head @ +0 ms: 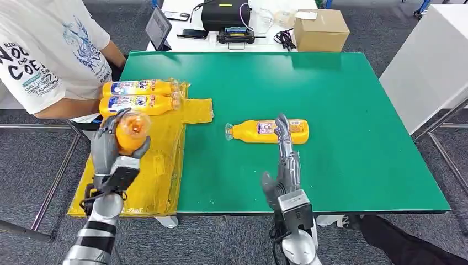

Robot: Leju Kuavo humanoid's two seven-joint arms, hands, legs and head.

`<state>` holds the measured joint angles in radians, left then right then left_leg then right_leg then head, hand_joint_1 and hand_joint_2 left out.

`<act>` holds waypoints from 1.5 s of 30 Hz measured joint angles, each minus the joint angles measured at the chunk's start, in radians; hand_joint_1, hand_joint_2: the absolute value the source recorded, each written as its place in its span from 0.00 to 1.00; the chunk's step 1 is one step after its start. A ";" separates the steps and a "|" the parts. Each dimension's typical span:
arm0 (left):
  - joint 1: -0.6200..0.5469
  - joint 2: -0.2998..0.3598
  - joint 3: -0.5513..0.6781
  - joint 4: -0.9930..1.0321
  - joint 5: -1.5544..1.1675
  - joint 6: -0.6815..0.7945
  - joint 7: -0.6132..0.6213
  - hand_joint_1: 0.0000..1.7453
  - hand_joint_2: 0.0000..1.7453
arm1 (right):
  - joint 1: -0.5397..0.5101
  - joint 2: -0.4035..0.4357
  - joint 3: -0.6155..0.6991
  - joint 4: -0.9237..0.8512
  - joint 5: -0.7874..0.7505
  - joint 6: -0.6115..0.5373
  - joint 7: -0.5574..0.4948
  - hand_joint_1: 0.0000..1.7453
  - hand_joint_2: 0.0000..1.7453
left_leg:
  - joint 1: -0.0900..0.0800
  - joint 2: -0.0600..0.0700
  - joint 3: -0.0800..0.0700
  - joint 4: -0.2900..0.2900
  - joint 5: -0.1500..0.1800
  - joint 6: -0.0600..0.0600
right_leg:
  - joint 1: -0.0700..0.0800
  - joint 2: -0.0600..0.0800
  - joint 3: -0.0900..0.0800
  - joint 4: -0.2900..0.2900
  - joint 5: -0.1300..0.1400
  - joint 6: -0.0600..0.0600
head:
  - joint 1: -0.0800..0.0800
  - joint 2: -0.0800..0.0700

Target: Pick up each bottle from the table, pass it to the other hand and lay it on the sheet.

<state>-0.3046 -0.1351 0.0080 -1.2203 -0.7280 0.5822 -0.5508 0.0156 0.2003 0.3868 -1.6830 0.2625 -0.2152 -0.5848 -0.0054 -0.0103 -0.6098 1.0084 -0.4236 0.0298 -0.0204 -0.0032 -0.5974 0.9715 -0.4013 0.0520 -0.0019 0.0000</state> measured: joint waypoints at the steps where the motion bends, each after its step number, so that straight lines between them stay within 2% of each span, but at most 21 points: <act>1: -0.012 0.003 0.000 0.016 -0.033 0.015 0.010 1.00 1.00 | -0.003 0.001 0.002 0.005 0.000 0.000 0.000 0.00 1.00 | 0.000 0.000 0.000 0.000 0.000 0.000 | 0.000 0.000 0.000 0.000 0.000 0.000 | 0.000 0.000; 3: -0.039 0.018 -0.007 0.061 -0.172 0.060 0.062 1.00 1.00 | -0.012 0.002 0.010 0.017 0.009 0.000 0.005 0.00 1.00 | 0.000 0.000 0.000 0.000 0.000 0.000 | 0.000 0.000 0.000 0.000 0.000 0.000 | 0.000 0.000; 8: -0.121 0.080 -0.064 0.261 -0.683 0.099 0.297 1.00 1.00 | -0.036 0.006 0.039 0.061 0.030 0.024 0.017 0.00 1.00 | 0.000 0.001 0.000 0.000 0.001 0.000 | 0.000 0.000 0.000 0.000 0.000 0.000 | 0.000 0.000; 15: -0.192 0.125 -0.124 0.498 -0.823 0.056 0.397 1.00 1.00 | -0.049 0.011 0.073 0.097 0.055 0.039 0.025 0.00 1.00 | 0.000 0.001 0.000 0.000 0.000 0.000 | 0.000 0.002 -0.001 0.000 0.000 0.000 | 0.000 0.000; 21: -0.223 0.148 -0.159 0.637 -0.822 0.042 0.421 1.00 1.00 | -0.053 0.016 0.100 0.115 0.057 0.051 0.032 0.00 1.00 | 0.000 0.001 0.000 0.000 0.000 0.000 | 0.000 0.002 -0.001 0.000 0.000 0.000 | 0.000 0.000; 28: -0.249 0.148 -0.160 0.702 -0.738 0.032 0.376 1.00 1.00 | -0.056 0.017 0.119 0.130 0.058 0.055 0.038 0.00 1.00 | 0.000 0.000 0.001 0.000 0.000 0.000 | 0.000 0.001 0.001 0.000 0.000 0.000 | 0.000 0.000; 29: -0.251 0.148 -0.157 0.706 -0.722 0.024 0.365 0.95 1.00 | -0.056 0.017 0.121 0.132 0.060 0.057 0.041 0.00 1.00 | 0.000 0.000 0.001 0.000 0.000 0.000 | 0.000 0.001 0.001 0.000 0.000 0.000 | 0.000 0.000; 30: -0.252 0.147 -0.152 0.708 -0.702 0.011 0.350 0.58 1.00 | -0.056 0.017 0.122 0.132 0.061 0.057 0.042 0.00 1.00 | 0.000 0.000 0.002 0.000 0.000 0.000 | 0.000 0.001 0.001 0.000 0.000 0.000 | 0.000 0.000; 32: -0.261 0.141 -0.131 0.714 -0.619 -0.063 0.298 0.58 1.00 | -0.056 0.018 0.124 0.133 0.064 0.058 0.048 0.00 1.00 | 0.000 0.000 0.003 0.000 0.000 0.000 | 0.000 0.001 0.003 0.000 0.000 0.000 | 0.000 0.000; 34: -0.276 0.135 -0.093 0.718 -0.501 -0.215 0.242 0.58 1.00 | -0.056 0.018 0.124 0.136 0.071 0.063 0.054 0.00 1.00 | 0.000 0.000 0.005 0.000 0.000 0.000 | 0.000 0.001 0.005 0.000 0.000 0.000 | 0.000 0.000; 36: -0.290 0.132 -0.063 0.719 -0.446 -0.305 0.215 0.58 1.00 | -0.056 0.018 0.126 0.138 0.073 0.064 0.057 0.00 1.00 | 0.000 -0.001 0.007 0.000 0.000 0.000 | -0.001 0.001 0.007 0.000 0.000 0.000 | -0.001 0.000; 45: -0.302 0.127 -0.014 0.722 -0.428 -0.331 0.203 0.58 1.00 | -0.056 0.021 0.129 0.143 0.074 0.064 0.059 0.00 1.00 | -0.001 0.000 0.010 -0.001 0.000 0.000 | -0.001 0.001 0.010 0.000 0.000 0.000 | 0.000 0.000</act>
<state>-0.6062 -0.0084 -0.0057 -0.4986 -1.1562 0.2514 -0.3483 -0.0406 0.2216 0.5161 -1.5396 0.3365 -0.1514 -0.5261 -0.0060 -0.0104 -0.5994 1.0078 -0.4233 0.0296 -0.0211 -0.0022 -0.5874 0.9717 -0.4017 0.0516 -0.0023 0.0000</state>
